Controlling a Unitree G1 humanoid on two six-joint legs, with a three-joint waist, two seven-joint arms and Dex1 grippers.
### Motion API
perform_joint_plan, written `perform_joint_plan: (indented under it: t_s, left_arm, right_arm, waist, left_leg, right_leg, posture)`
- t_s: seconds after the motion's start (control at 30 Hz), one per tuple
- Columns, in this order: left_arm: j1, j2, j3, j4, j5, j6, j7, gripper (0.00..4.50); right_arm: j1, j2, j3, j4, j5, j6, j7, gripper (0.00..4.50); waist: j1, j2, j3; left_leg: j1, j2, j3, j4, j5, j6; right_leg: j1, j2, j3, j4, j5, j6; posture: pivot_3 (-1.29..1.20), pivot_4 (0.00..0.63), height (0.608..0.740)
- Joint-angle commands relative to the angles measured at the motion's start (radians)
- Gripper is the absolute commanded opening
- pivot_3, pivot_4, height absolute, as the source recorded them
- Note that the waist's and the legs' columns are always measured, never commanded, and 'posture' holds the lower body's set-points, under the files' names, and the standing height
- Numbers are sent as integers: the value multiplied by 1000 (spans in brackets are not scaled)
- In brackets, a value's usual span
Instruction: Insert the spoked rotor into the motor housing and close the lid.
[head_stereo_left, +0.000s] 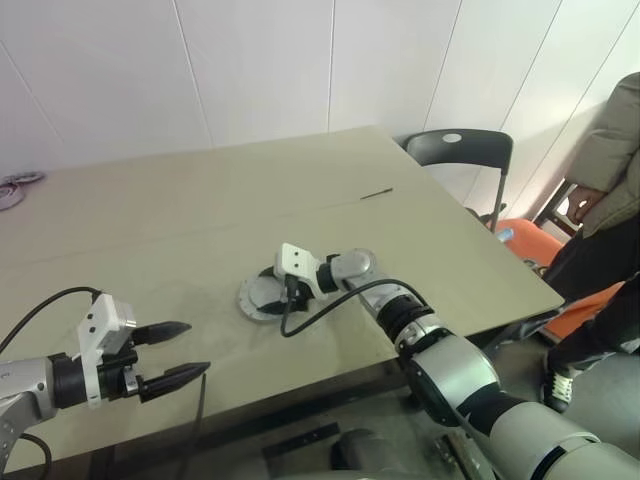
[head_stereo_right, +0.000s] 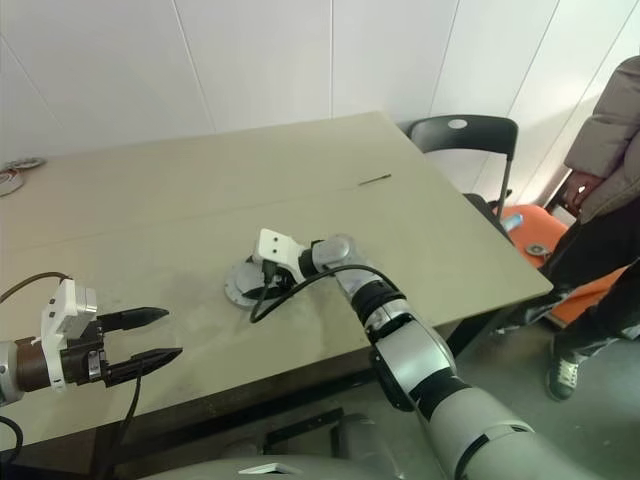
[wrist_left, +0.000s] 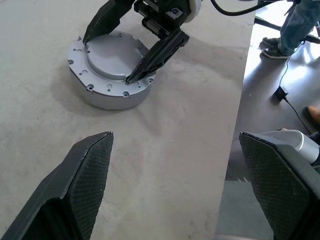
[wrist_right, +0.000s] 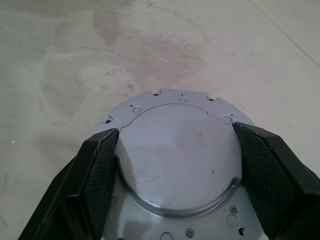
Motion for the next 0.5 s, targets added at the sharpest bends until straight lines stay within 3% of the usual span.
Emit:
perform_joint_plan:
  t_s: [0.03, 0.5]
  left_arm:
    - [-14, 0, 26, -22, -12, -13, 5, 4325]
    - [-56, -22, 4, -18, -15, -8, 46, 4325]
  right_arm:
    - [36, 8, 76, 100, -84, 25, -3, 3242]
    - [20, 7, 41, 177, -68, 141, 8, 3242]
  waist:
    - [-2, 0, -1]
    - [-21, 4, -8]
  left_leg:
    - [0, 0, 0, 0, 0, 0]
    - [16, 0, -2, -1, 0, 0]
  right_leg:
    - [0, 0, 0, 0, 0, 0]
    - [15, -3, 1, -2, -1, 1]
  posture:
    - [0, 0, 740]
    - [0, 0, 740]
